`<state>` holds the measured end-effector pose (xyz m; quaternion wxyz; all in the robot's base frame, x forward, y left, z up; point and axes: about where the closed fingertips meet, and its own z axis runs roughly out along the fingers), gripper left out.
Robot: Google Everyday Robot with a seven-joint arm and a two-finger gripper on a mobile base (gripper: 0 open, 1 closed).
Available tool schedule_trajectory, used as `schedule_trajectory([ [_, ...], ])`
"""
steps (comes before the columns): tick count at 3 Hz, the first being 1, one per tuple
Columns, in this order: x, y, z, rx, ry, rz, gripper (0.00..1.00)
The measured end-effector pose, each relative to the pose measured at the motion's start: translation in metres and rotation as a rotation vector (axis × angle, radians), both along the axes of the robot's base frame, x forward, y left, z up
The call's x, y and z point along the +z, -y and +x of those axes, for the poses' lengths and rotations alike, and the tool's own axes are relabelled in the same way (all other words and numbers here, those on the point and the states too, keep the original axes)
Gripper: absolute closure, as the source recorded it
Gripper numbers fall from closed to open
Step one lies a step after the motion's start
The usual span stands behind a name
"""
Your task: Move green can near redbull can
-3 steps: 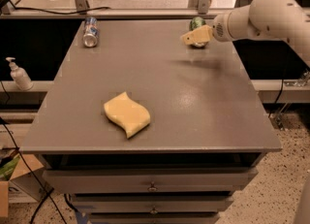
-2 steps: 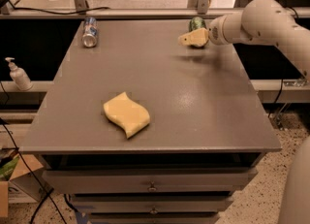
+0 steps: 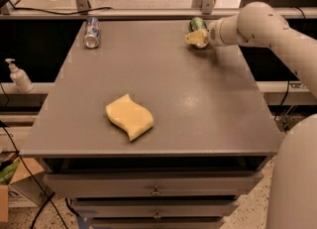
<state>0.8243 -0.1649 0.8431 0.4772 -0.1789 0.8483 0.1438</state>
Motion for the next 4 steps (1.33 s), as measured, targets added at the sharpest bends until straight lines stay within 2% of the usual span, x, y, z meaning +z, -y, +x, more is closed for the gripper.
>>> schedule_trajectory([
  [1, 0.012, -0.018, 0.002, 0.043, 0.018, -0.041, 0.64],
  [2, 0.046, -0.046, -0.002, 0.137, 0.079, -0.046, 0.87],
  [3, 0.047, -0.052, -0.002, 0.157, 0.091, -0.058, 1.0],
  [4, 0.045, -0.064, -0.001, 0.183, 0.087, -0.051, 1.0],
])
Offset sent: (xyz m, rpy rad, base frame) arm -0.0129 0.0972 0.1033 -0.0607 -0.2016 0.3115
